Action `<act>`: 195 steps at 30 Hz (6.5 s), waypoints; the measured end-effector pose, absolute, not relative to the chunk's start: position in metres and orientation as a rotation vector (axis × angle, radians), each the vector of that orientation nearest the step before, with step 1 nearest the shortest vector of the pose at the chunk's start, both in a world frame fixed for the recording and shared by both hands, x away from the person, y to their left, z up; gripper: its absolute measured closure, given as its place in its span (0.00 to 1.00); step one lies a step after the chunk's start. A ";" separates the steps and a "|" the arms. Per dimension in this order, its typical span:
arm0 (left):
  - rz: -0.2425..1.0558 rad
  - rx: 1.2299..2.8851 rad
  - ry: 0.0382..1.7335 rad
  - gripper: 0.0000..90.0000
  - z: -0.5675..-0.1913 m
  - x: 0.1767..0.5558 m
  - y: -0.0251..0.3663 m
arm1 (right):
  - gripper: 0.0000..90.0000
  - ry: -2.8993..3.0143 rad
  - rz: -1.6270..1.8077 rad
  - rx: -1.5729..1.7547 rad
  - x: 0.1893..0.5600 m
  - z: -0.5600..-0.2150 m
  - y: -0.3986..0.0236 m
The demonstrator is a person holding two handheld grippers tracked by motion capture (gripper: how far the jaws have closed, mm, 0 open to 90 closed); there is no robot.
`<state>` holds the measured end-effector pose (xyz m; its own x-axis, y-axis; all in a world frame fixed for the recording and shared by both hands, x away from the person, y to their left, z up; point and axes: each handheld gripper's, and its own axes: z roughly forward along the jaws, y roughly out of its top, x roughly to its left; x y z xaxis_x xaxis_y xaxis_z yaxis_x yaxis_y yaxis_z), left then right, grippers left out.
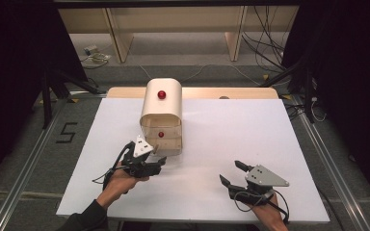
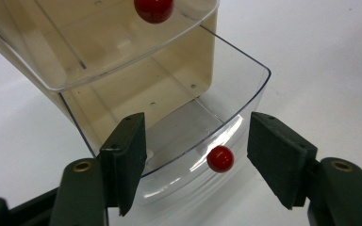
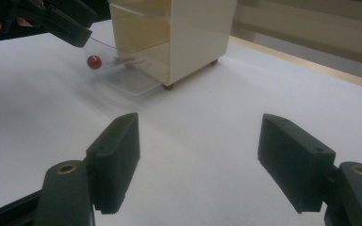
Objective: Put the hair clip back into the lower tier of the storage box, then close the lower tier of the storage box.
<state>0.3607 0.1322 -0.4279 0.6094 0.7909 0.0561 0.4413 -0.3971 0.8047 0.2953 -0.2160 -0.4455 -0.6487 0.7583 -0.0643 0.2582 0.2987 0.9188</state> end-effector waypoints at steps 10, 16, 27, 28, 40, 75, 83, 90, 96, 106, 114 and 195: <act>0.557 2.027 0.955 0.38 -0.426 0.355 0.134 | 0.34 2.074 1.333 0.899 0.295 -0.445 -0.216; 0.555 2.020 0.960 0.37 -0.427 0.353 0.135 | 0.34 2.074 1.331 0.901 0.295 -0.445 -0.216; 0.541 2.037 0.953 0.36 -0.429 0.348 0.136 | 0.34 2.074 1.329 0.901 0.295 -0.445 -0.217; 0.536 2.033 0.956 0.36 -0.430 0.348 0.135 | 0.34 2.074 1.329 0.901 0.295 -0.445 -0.217; 0.535 2.070 0.946 0.35 -0.435 0.345 0.135 | 0.34 2.073 1.329 0.901 0.295 -0.445 -0.216; 0.524 2.155 0.915 0.57 -0.443 0.335 0.134 | 0.34 2.073 1.355 0.900 0.298 -0.445 -0.217; 0.524 2.164 0.943 0.78 -0.448 0.338 0.138 | 0.34 2.080 1.356 0.890 0.299 -0.445 -0.214; 0.559 2.170 0.977 0.93 -0.451 0.346 0.140 | 0.34 2.082 1.349 0.898 0.299 -0.445 -0.214; 0.559 2.169 0.997 0.99 -0.454 0.350 0.140 | 0.34 2.081 1.354 0.894 0.299 -0.445 -0.214; 0.579 2.174 0.993 0.99 -0.455 0.355 0.138 | 0.34 2.082 1.351 0.898 0.299 -0.446 -0.215; 0.582 2.170 0.984 0.99 -0.456 0.357 0.136 | 0.34 2.078 1.333 0.904 0.296 -0.446 -0.216; 0.638 2.134 0.988 0.97 -0.457 0.363 0.134 | 0.35 2.092 1.315 0.883 0.295 -0.447 -0.214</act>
<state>0.3626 0.1344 -0.4572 0.5899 0.7950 0.1415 0.4558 -0.4724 0.7544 0.2954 -0.2138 -0.4466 -0.6573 0.7494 -0.0796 0.2531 0.3189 0.9134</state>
